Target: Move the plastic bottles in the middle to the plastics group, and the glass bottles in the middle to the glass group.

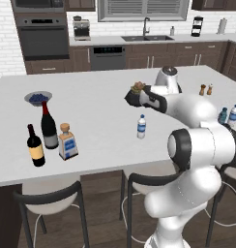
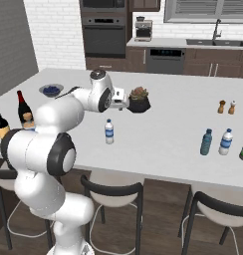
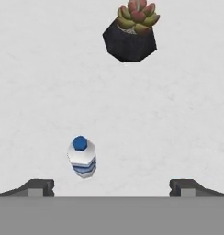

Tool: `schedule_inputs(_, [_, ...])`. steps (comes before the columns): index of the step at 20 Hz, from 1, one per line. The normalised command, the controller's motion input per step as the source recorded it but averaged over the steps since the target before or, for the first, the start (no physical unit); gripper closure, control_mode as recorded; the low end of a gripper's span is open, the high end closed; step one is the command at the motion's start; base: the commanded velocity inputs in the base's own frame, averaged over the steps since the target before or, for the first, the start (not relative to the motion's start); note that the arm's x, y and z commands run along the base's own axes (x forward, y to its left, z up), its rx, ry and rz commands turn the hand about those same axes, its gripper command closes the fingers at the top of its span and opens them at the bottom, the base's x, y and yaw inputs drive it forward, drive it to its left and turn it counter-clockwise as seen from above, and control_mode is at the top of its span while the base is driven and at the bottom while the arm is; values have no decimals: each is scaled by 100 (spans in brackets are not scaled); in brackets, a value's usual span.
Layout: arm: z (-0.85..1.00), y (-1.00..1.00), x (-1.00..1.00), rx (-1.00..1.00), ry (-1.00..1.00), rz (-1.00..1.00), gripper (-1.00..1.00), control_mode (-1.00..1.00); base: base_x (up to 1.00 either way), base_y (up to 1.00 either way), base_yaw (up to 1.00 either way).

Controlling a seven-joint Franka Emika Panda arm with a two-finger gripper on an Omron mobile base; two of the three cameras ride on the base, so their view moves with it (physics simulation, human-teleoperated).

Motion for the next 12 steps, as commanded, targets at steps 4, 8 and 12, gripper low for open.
schedule_inputs(4, [0, 53, 1, 0, 29, 0, -100, -100, 0, 0, 0])
schedule_inputs(8, [-22, 39, 0, 1, 6, 0, -100, -100, 0, 0, 0])
schedule_inputs(12, [-55, 6, 2, 9, -18, -1, -100, -100, 0, 0, 0])
